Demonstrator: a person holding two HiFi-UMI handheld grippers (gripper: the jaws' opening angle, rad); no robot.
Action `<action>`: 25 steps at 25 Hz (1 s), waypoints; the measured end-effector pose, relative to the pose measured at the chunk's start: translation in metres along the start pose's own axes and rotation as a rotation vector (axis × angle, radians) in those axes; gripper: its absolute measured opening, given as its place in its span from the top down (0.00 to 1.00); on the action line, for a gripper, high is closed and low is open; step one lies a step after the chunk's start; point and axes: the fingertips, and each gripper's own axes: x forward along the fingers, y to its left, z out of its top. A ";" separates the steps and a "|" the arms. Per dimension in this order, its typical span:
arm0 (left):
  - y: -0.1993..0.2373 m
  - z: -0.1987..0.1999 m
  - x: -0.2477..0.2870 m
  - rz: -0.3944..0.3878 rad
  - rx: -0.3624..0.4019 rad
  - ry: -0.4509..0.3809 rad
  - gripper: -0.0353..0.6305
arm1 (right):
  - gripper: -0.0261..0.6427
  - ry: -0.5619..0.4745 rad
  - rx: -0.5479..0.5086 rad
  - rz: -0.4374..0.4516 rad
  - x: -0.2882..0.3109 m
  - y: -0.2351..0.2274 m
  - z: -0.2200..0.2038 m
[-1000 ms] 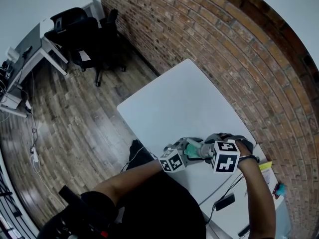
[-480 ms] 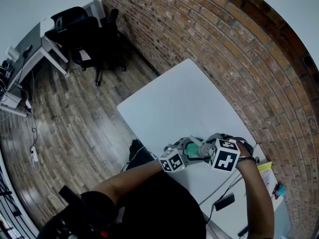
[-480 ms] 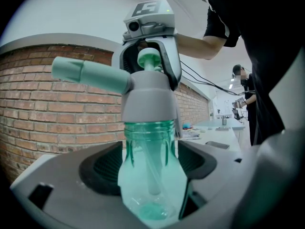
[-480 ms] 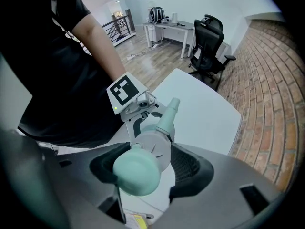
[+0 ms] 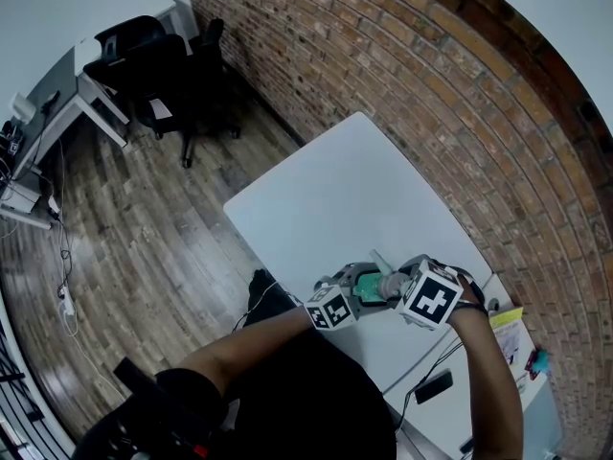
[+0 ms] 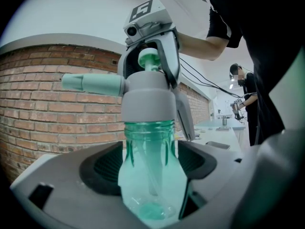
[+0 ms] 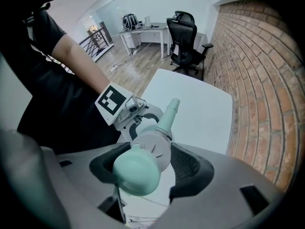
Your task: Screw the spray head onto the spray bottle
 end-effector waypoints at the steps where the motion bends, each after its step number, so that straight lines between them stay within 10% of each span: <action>1: 0.000 0.000 0.000 0.001 0.000 -0.001 0.42 | 0.56 0.003 0.003 -0.001 0.000 0.000 -0.001; 25: 0.001 -0.001 0.000 0.002 -0.003 -0.003 0.42 | 0.56 0.016 0.175 -0.019 0.003 -0.004 -0.006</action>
